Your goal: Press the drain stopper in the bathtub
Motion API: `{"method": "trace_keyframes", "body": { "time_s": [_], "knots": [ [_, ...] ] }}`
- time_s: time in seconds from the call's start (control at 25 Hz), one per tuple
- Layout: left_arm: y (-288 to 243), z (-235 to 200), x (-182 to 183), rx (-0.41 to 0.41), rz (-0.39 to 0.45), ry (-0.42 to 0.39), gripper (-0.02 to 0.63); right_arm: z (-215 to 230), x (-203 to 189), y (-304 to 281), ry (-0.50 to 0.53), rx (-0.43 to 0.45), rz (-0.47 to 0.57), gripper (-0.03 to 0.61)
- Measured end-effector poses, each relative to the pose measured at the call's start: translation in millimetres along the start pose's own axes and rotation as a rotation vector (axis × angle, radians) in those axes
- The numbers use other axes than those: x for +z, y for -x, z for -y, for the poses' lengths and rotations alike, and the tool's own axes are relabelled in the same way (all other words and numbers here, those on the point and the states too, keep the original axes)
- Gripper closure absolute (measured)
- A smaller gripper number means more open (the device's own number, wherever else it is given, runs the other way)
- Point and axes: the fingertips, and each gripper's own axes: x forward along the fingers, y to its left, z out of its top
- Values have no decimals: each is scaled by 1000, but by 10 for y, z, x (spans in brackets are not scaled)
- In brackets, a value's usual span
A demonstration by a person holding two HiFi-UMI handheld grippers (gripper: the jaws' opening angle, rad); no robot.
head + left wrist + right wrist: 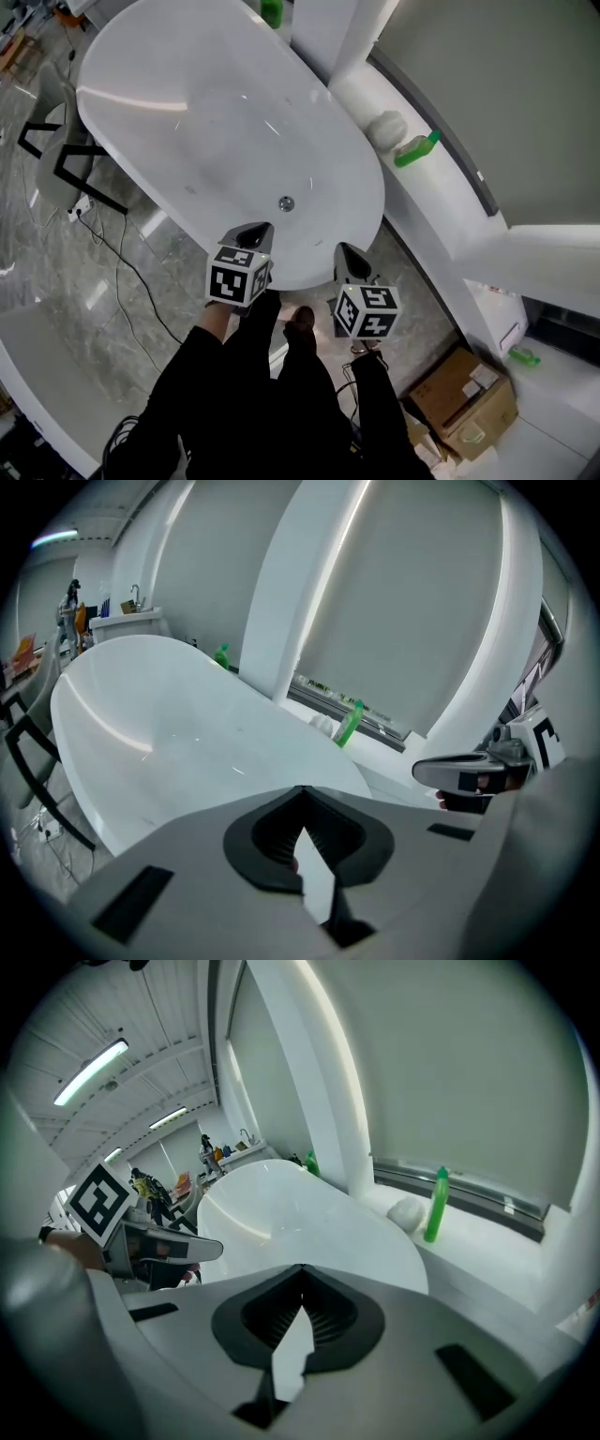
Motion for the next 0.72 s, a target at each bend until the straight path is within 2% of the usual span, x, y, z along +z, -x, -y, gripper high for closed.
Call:
{"method": "trace_keyframes", "body": {
  "time_s": [0.24,0.4,0.72],
  "knots": [
    [-505,-224,23,-54,-79,-13,606,90,18,-515,-37,-39,-56,577],
    [-807,-336,35,-76,-112,-22,607,196,-30,-896,-84,-56,-97,577],
    [-1286,-606,-132,-93,-160,-26,607,353,-239,-1557,-112,-61,-177,577]
  ]
}}
